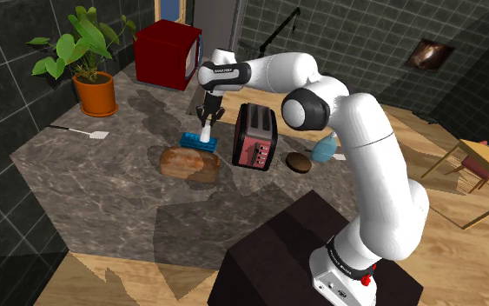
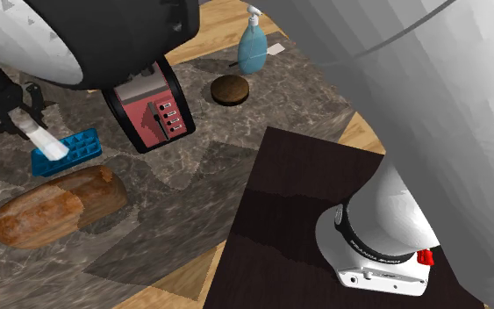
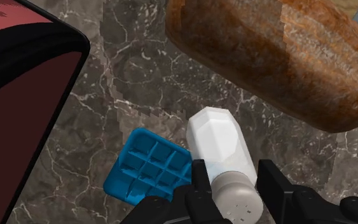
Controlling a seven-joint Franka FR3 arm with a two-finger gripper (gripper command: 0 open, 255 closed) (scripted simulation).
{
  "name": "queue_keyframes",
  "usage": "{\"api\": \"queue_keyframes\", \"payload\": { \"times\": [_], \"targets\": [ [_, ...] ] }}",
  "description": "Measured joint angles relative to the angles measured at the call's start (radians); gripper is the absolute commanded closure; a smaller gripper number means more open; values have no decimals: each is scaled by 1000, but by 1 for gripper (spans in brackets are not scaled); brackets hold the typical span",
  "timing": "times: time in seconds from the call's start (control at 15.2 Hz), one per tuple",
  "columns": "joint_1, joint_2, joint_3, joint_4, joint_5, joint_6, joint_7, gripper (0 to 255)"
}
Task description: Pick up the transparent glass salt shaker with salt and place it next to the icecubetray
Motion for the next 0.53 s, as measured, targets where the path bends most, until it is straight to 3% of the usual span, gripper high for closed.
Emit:
{"api": "queue_keyframes", "payload": {
  "times": [0.53],
  "targets": [
    [-4, 63, 7, 7, 8, 56, -8, 255]
  ]
}}
